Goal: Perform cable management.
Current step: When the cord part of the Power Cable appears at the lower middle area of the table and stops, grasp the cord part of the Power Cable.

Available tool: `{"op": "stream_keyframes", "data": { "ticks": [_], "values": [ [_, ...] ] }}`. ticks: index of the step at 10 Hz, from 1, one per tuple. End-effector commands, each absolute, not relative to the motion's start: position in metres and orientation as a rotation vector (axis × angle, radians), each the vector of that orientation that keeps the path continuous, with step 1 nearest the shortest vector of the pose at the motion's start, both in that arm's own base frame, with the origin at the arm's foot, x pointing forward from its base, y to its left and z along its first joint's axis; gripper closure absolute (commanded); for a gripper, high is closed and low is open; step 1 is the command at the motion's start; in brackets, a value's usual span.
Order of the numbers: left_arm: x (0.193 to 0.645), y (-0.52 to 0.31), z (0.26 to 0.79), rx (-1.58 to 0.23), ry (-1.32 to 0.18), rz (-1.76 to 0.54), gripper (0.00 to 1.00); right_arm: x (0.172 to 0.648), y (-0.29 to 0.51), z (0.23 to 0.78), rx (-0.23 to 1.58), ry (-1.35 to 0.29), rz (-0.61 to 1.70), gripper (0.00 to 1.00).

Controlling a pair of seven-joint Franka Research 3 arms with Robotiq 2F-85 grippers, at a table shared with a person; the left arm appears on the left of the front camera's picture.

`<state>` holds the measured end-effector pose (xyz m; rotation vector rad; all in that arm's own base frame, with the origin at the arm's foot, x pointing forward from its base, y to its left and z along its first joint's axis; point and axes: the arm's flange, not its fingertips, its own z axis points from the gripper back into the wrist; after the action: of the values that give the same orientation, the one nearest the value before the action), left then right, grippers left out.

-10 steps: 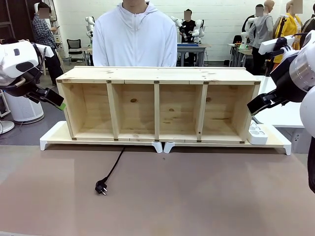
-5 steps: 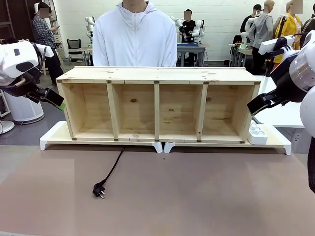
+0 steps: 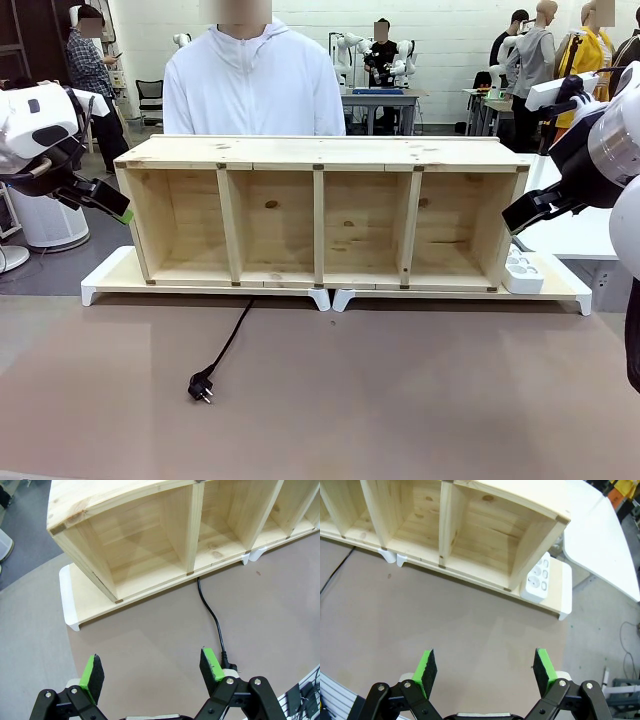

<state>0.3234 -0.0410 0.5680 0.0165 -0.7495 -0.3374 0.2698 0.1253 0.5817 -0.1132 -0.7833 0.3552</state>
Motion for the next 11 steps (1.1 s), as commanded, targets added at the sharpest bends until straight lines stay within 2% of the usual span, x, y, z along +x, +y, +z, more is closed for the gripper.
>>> {"op": "stream_keyframes", "data": {
  "ticks": [1,7,11],
  "values": [
    [0.323,-0.040,0.568,0.016,-0.751,-0.329,0.00,0.270,0.125,0.582,-0.112,-0.783,0.353,0.00],
    [0.323,-0.040,0.568,0.016,-0.751,-0.329,0.00,0.270,0.125,0.582,-0.113,-0.783,0.355,0.00],
    [0.323,-0.040,0.568,0.016,-0.751,-0.329,0.00,0.324,0.196,0.564,0.048,-0.703,0.567,0.00]
  ]
}}
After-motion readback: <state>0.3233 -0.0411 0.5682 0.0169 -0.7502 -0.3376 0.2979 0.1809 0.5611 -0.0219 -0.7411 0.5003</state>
